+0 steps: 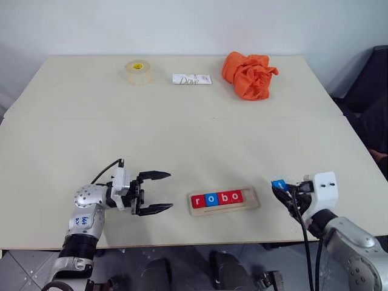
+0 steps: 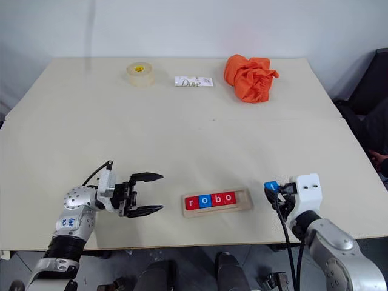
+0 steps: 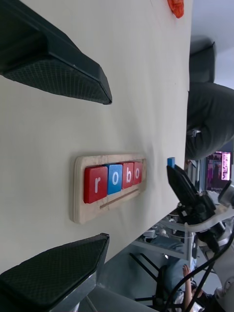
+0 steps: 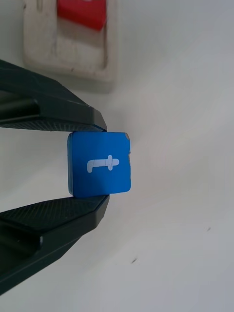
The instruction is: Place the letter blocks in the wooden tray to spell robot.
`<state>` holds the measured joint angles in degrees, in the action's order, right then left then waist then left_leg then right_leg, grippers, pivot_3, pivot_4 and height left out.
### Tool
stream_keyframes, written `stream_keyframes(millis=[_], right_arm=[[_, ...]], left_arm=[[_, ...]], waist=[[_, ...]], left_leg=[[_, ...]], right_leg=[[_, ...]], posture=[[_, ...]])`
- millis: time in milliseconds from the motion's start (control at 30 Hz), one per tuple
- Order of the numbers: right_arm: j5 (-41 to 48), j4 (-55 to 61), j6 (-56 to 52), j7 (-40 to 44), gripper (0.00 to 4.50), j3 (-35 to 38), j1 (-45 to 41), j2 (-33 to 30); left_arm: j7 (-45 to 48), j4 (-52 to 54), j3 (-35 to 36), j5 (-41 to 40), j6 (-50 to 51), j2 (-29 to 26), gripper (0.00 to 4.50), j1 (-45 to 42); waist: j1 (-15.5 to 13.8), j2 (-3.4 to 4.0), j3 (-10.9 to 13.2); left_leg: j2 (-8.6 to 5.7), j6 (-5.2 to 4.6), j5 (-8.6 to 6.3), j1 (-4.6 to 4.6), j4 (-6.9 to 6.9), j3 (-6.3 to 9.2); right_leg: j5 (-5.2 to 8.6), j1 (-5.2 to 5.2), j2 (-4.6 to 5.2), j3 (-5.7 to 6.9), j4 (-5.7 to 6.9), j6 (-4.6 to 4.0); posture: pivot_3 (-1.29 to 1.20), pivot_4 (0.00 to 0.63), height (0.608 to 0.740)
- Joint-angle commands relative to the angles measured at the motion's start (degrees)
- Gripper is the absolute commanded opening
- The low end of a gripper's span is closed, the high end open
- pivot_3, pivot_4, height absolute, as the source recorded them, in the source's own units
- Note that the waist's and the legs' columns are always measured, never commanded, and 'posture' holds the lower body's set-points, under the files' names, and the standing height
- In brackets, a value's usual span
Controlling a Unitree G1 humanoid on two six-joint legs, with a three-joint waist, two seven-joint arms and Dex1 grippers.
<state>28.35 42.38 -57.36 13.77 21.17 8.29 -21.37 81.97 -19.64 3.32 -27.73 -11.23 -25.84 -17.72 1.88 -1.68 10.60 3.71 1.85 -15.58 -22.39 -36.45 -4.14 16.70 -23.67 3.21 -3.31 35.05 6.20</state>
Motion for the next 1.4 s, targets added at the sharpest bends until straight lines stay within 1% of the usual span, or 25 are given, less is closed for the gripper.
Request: stream_keyframes(millis=[33,200,267,400,500,600,733,800,900,933,1000,1067,1133,1233,1400], right_arm=[[-1.0,-0.3,3.1,-0.8,1.47,-0.5,1.4,1.1],[-2.2,-3.4,6.1,-0.1,1.47,-2.5,1.7,0.7],[-2.2,-3.5,6.8,0.3,2.21,-2.8,2.0,0.6],[-3.0,-3.5,8.8,1.5,3.51,-2.8,3.3,-0.6],[-2.9,-3.2,10.2,4.6,4.49,-2.6,3.7,-3.9],[-3.3,-4.1,12.5,10.5,4.49,-2.9,3.9,-10.5],[-3.4,-5.9,16.4,22.0,4.49,-4.7,3.3,-21.8],[-3.6,-7.4,18.3,26.1,4.49,-5.5,2.9,-25.7],[-5.9,-16.1,25.3,38.8,4.49,-9.4,-2.4,-35.3],[-6.5,-18.7,27.3,41.5,4.49,-10.5,-3.9,-37.2],[-8.3,-23.3,31.5,45.1,4.49,-12.8,-6.6,-39.5],[-11.4,-29.7,36.9,49.7,4.49,-16.6,-10.9,-41.4],[-14.4,-35.5,41.9,53.3,4.49,-20.3,-14.8,-42.1],[-17.1,-41.2,46.9,57.0,4.49,-23.7,-18.8,-41.7],[-20.5,-49.4,52.3,60.6,4.49,-28.3,-25.5,-39.2]], left_arm=[[0.3,-0.5,-0.1,0.1,-0.5,0.3,4.50,-1.5],[0.7,-0.9,-0.1,0.2,-0.5,0.4,4.50,-2.1],[0.7,-0.7,0.0,0.1,-0.3,0.2,4.50,-2.0],[0.5,-0.3,0.3,0.1,-0.3,-0.2,4.50,-1.5],[0.4,0.0,0.4,0.0,-0.2,-0.3,4.50,-1.2],[0.3,0.2,0.4,0.0,-0.2,-0.3,4.50,-0.9],[0.1,0.7,0.2,-0.1,-0.2,-0.1,4.50,-0.5],[-0.1,0.9,0.2,-0.1,-0.1,0.0,4.50,-0.3],[-1.1,2.6,0.5,-0.2,0.1,0.0,4.50,0.9],[-1.4,3.1,0.5,-0.3,0.2,0.0,4.50,1.3],[-2.0,4.8,0.8,-0.5,0.5,-0.3,4.50,2.7],[-3.2,6.6,1.3,-0.7,0.9,-0.6,4.50,4.3],[-4.2,8.3,1.7,-0.8,1.2,-0.9,4.50,6.0],[-5.3,10.8,2.4,-1.2,1.6,-1.4,4.50,8.5],[-7.3,14.4,3.1,-1.5,2.2,-1.9,4.50,11.9]], waist=[[-0.1,-0.01,0.0],[-0.2,-0.01,0.0],[-0.2,-0.01,0.0],[-0.2,-0.01,0.0],[-0.2,-0.01,0.0],[-0.2,-0.01,0.0],[-0.2,-0.01,0.0],[-0.2,-0.01,0.0],[0.0,-0.02,0.0],[0.0,-0.01,0.0],[-0.1,-0.02,0.0],[-0.2,-0.02,0.0],[-0.2,0.00,0.0],[-0.2,0.00,0.0],[-0.1,0.01,0.0]], left_leg=[[0.00,0.00,0.00,0.00,0.00,0.02],[-0.03,0.00,0.00,-0.02,0.01,0.01],[-0.02,-0.01,0.00,-0.03,0.01,0.01],[-0.01,-0.01,0.00,-0.02,0.01,0.04],[-0.02,-0.01,0.00,-0.02,0.01,0.03],[-0.02,-0.01,0.00,-0.02,0.00,0.01],[-0.02,-0.01,0.00,-0.01,-0.03,0.05],[-0.02,-0.01,0.01,0.00,-0.04,0.04],[-0.02,-0.01,0.00,-0.01,-0.08,0.05],[-0.02,-0.01,0.00,0.00,-0.15,0.01],[-0.01,-0.01,0.00,-0.01,-0.25,0.03],[0.00,-0.01,0.00,-0.01,-0.26,0.05],[0.00,-0.02,-0.01,-0.02,-0.31,0.04],[0.02,-0.04,-0.05,-0.04,-0.41,0.03],[0.04,-0.01,-0.07,-0.03,-0.54,0.00]], right_leg=[[0.00,0.00,0.00,0.01,0.00,-0.01],[-0.05,0.00,0.00,0.00,-0.01,0.09],[-0.07,-0.01,0.00,0.00,-0.01,0.14],[-0.08,-0.01,-0.02,0.03,0.00,0.14],[-0.08,0.00,-0.02,0.02,0.00,0.15],[-0.08,0.00,-0.02,0.00,0.00,0.16],[-0.08,0.04,-0.04,0.02,-0.01,0.16],[-0.08,0.04,-0.05,0.02,-0.01,0.17],[-0.09,0.05,-0.06,-0.01,-0.01,0.20],[-0.11,0.06,-0.06,-0.05,-0.01,0.23],[-0.12,0.09,-0.06,-0.04,-0.02,0.25],[-0.12,0.10,-0.06,-0.02,-0.02,0.25],[-0.12,0.08,-0.06,-0.04,-0.01,0.26],[-0.12,0.09,-0.06,-0.04,0.01,0.25],[-0.07,0.10,-0.04,-0.05,0.07,0.16]], posture=[[0.00,0.150,0.740],[0.00,0.150,0.740],[0.00,0.150,0.740],[0.00,0.150,0.740],[0.00,0.150,0.740],[0.00,0.150,0.740],[0.00,0.150,0.740],[0.00,0.150,0.740],[0.00,0.150,0.740],[0.00,0.150,0.740],[0.00,0.150,0.740],[0.00,0.150,0.740],[0.00,0.150,0.740],[0.00,0.150,0.740],[0.00,0.150,0.740]])
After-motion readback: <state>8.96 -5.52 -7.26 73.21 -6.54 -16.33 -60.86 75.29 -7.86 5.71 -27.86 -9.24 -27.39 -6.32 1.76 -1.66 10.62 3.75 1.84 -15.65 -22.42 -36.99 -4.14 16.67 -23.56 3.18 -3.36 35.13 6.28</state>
